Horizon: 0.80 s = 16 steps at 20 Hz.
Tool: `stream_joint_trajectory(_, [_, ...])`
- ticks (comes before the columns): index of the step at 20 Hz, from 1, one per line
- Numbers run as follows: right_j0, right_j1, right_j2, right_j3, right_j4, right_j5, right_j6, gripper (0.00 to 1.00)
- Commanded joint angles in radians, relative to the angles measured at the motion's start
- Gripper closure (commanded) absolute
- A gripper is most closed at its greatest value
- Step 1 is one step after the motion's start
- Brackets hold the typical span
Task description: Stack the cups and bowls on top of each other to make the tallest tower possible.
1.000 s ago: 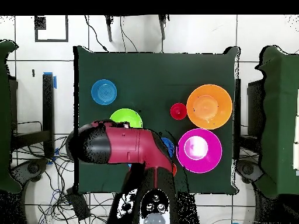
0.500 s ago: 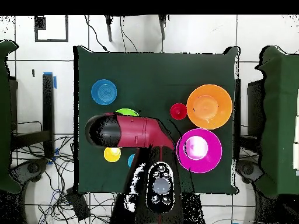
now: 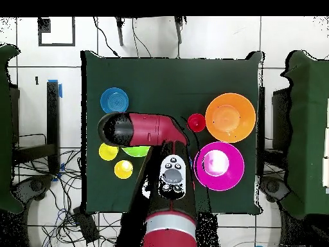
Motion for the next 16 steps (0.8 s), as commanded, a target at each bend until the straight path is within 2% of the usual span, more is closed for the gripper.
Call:
stream_joint_trajectory(1, [0.011, 0.154, 0.052, -0.163, 0.016, -0.002, 0.143, 0.0])
stream_joint_trajectory(8, [0.034, 0.202, 0.002, -0.253, -0.026, 0.045, 0.119, 0.0])
stream_joint_trajectory(10, [0.04, 0.189, -0.008, -0.223, -0.035, 0.03, 0.114, 0.0])
stream_joint_trajectory(14, [0.053, 0.187, -0.044, -0.245, -0.07, 0.083, 0.067, 0.0])
stream_joint_trajectory(16, [0.052, 0.17, -0.062, -0.226, -0.092, 0.101, 0.031, 0.0])
